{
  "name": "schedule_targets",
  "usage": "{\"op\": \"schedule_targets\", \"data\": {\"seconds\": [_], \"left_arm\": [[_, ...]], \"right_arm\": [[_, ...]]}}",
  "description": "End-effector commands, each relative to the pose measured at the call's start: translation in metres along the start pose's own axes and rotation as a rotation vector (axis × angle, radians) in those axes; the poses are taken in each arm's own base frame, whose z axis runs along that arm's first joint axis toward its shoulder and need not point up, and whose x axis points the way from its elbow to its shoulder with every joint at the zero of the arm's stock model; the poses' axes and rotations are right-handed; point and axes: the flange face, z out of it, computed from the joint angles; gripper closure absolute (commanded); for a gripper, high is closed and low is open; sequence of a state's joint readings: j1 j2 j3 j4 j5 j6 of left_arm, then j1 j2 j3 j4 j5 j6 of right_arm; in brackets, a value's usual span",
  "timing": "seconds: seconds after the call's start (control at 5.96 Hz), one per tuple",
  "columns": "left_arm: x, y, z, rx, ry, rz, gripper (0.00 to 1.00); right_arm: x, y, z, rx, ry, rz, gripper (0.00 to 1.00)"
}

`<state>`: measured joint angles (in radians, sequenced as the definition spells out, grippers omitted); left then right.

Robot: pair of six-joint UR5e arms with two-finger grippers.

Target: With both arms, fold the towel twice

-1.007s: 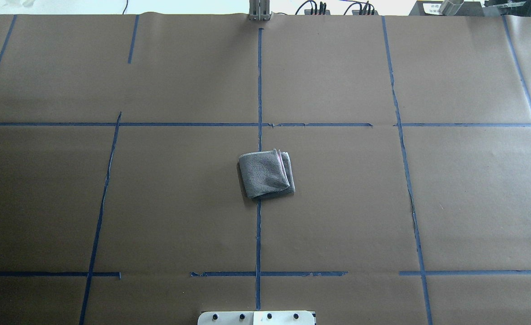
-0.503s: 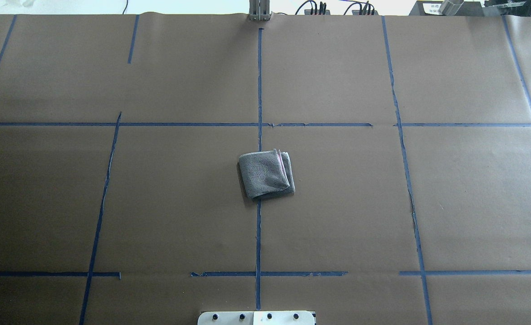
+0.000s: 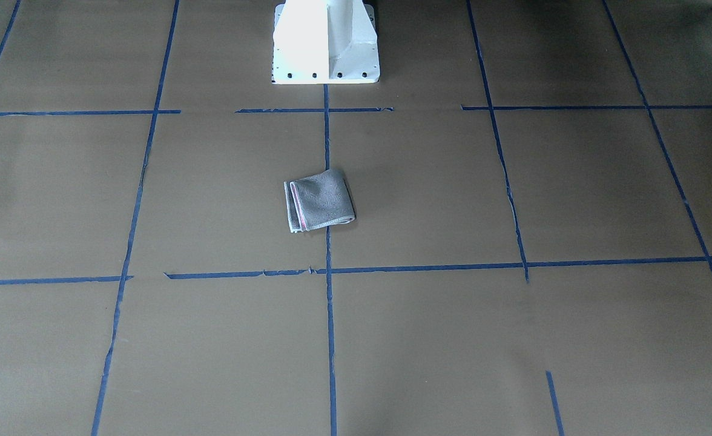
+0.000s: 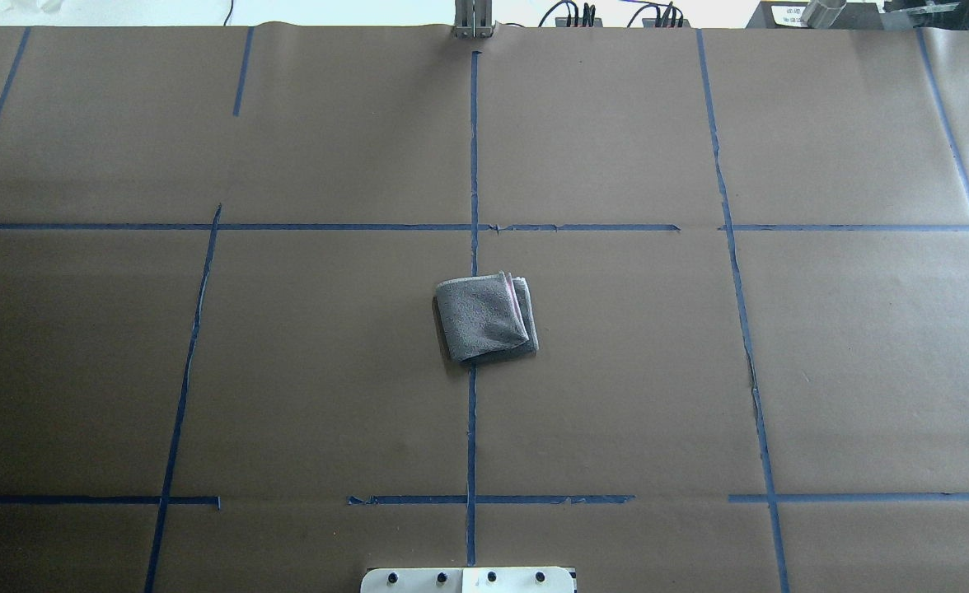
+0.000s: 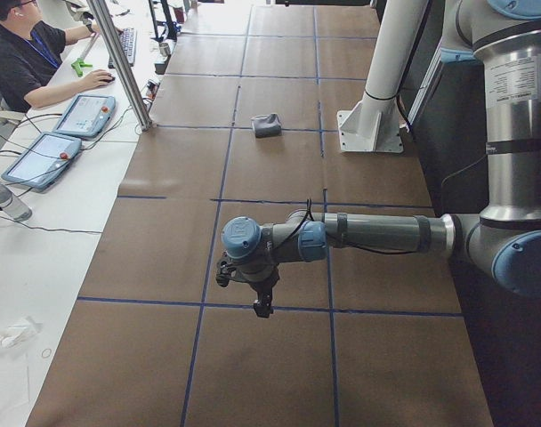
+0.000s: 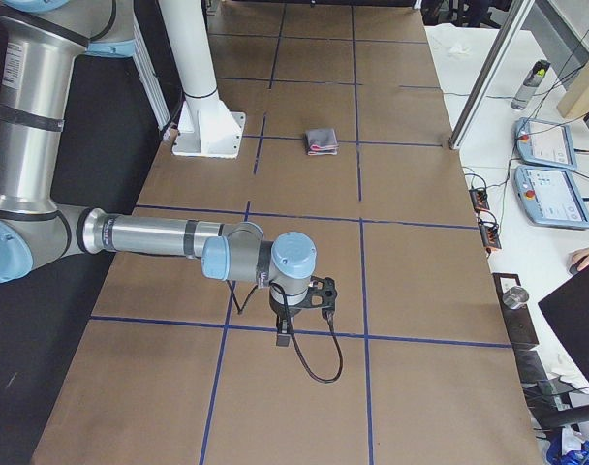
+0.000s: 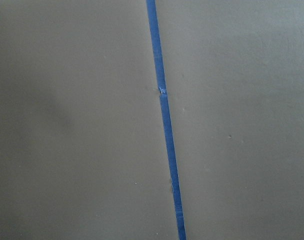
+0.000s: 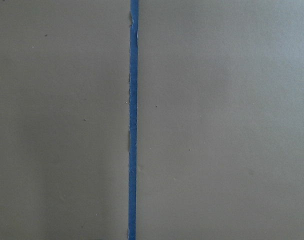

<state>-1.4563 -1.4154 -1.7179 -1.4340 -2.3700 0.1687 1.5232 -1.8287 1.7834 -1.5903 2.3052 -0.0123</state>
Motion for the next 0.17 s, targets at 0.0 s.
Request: {"op": "schedule_targets", "data": {"seconds": [0.0], "left_arm": [[0.0, 0.0011, 0.0004, -0.001, 0.0, 0.0, 0.0]], "right_arm": [[0.0011, 0.0014, 0.0011, -0.002, 0.001, 0.002, 0.0]]}}
